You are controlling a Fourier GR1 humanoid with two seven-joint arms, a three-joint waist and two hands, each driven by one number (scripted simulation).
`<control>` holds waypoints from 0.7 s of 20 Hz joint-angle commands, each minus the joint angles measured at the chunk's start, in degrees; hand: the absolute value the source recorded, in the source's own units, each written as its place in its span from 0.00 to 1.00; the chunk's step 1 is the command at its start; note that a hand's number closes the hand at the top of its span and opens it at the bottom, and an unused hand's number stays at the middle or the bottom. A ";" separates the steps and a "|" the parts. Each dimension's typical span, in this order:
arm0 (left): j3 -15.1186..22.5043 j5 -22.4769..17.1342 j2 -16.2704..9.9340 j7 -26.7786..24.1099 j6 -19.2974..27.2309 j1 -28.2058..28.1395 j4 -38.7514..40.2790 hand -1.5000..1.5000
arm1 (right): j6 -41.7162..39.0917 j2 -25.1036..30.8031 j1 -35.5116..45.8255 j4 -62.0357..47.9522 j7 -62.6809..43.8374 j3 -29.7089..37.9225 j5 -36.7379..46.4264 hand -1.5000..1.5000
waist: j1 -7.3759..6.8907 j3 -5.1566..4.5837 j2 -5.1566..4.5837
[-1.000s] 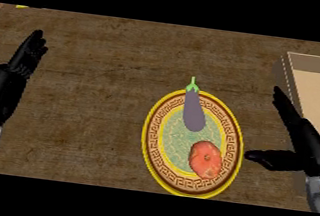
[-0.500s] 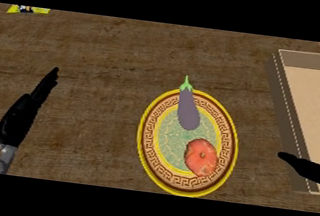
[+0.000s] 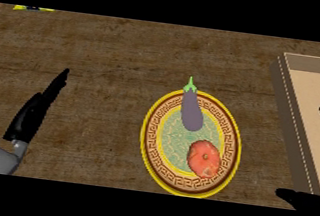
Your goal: Pick the eggplant from the plate and place it in the cardboard box
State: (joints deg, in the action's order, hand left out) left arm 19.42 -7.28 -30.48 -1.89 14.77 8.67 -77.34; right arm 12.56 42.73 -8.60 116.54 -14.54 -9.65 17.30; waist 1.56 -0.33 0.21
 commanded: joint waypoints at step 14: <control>-1.57 0.66 1.73 -1.52 -4.24 1.85 2.84 0.50 | -25.22 -6.83 33.14 5.69 -59.08 -19.04 3.57 0.00 | -3.20 0.15 -0.25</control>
State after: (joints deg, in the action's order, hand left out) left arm 18.99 -5.81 -28.11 -2.91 12.00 11.83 -73.86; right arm -7.36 39.55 17.76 125.46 -61.61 -25.27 20.26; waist -1.42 -0.28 -0.16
